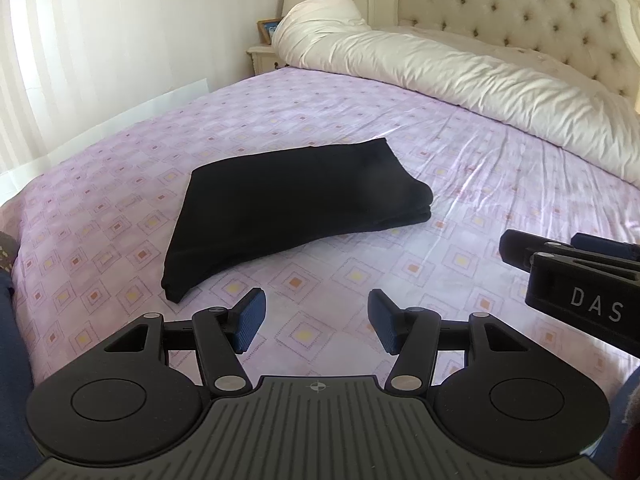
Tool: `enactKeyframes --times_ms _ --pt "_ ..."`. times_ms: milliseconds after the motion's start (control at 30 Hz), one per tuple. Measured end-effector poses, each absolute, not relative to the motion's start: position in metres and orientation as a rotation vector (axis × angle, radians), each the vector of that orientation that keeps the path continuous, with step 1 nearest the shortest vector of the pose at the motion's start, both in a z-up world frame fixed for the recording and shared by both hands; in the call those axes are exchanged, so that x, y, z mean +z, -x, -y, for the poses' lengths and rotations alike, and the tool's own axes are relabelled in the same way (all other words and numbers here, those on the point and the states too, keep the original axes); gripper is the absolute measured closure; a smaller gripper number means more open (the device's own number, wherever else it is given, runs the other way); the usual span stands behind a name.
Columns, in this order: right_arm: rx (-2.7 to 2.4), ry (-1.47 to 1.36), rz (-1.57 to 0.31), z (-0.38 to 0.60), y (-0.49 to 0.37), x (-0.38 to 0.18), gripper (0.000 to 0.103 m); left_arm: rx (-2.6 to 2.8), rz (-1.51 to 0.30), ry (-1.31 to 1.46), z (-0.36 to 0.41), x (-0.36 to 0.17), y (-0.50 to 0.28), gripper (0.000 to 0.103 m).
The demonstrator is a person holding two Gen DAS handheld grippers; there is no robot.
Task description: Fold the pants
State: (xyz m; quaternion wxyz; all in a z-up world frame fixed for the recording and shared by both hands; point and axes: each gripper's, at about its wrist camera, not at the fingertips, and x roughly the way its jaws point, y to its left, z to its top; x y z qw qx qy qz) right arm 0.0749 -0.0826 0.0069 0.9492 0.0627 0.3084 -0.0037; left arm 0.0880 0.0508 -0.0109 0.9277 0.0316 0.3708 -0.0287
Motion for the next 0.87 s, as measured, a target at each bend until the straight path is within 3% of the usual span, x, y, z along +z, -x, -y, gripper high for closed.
enactKeyframes --times_ms 867 --pt "0.018 -0.109 -0.658 0.0878 -0.0759 0.0036 0.033 -0.078 -0.763 -0.067 -0.0462 -0.0144 -0.0889 0.048"
